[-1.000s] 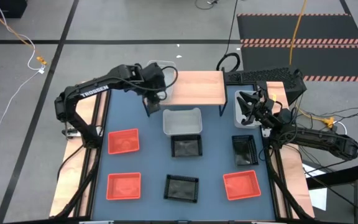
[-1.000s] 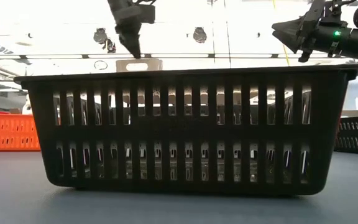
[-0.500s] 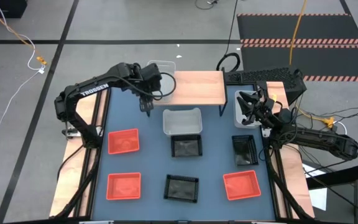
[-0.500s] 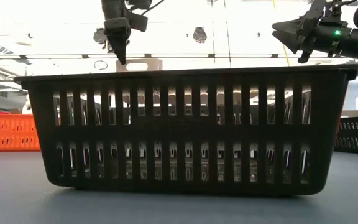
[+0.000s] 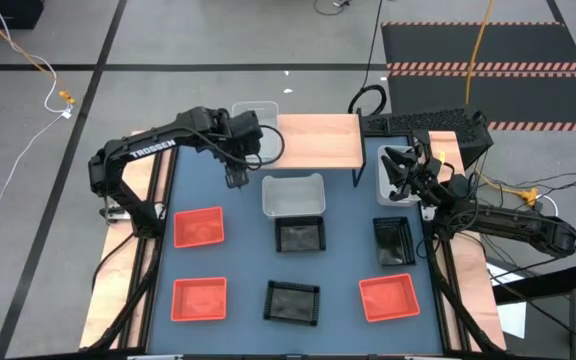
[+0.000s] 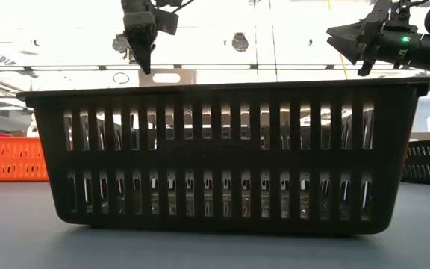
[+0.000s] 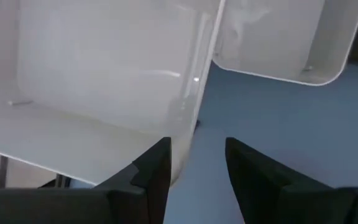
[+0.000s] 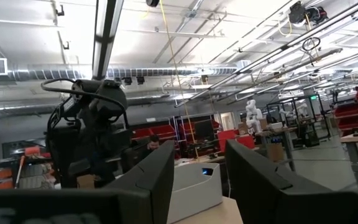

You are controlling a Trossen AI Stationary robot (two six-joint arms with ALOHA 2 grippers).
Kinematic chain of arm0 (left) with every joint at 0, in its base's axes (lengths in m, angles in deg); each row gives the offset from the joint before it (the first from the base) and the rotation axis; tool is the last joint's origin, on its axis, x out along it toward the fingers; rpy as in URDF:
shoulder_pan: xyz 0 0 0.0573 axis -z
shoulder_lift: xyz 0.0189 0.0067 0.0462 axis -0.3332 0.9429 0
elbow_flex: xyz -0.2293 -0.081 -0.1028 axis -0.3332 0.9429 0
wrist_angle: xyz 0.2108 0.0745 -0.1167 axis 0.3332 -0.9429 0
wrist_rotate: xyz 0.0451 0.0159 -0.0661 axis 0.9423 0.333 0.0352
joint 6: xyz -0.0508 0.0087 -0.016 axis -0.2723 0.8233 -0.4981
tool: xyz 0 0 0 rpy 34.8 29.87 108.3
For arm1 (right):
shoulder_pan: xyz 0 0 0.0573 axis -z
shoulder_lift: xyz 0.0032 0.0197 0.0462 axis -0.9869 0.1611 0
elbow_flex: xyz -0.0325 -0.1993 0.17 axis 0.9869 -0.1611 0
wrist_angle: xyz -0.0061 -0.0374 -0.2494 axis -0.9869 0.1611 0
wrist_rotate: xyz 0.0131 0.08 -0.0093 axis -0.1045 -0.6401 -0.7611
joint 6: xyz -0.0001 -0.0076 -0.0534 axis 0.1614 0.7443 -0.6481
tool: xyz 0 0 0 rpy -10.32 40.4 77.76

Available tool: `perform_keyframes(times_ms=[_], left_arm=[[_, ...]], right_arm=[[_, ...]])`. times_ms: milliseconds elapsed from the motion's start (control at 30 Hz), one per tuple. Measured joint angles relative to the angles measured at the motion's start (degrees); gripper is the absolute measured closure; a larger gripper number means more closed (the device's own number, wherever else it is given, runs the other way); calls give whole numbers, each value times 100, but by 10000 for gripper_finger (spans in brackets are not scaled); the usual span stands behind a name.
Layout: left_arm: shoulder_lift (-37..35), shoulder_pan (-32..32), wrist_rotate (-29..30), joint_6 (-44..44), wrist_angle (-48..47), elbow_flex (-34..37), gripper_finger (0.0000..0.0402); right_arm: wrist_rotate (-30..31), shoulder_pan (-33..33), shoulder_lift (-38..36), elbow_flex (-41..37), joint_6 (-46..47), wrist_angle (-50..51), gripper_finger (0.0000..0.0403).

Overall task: Stack baskets on shelf by color
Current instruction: Put the left gray bin on the shelf

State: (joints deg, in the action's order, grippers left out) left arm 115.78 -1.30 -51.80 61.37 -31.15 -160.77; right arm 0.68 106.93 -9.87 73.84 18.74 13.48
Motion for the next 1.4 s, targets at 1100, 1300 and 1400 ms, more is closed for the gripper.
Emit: perform_keyframes(times_ms=[1100,1300,1400], left_arm=[[-120,114,1396,1640,810,-24,216],[-103,-502,31,2114,523,-24,232],[-85,-678,-112,2090,263,-24,242]], right_arm=[[-624,-62,30,0,1026,142,264],[-616,-283,55,0,1042,132,264],[-614,-374,55,0,1050,131,264]])
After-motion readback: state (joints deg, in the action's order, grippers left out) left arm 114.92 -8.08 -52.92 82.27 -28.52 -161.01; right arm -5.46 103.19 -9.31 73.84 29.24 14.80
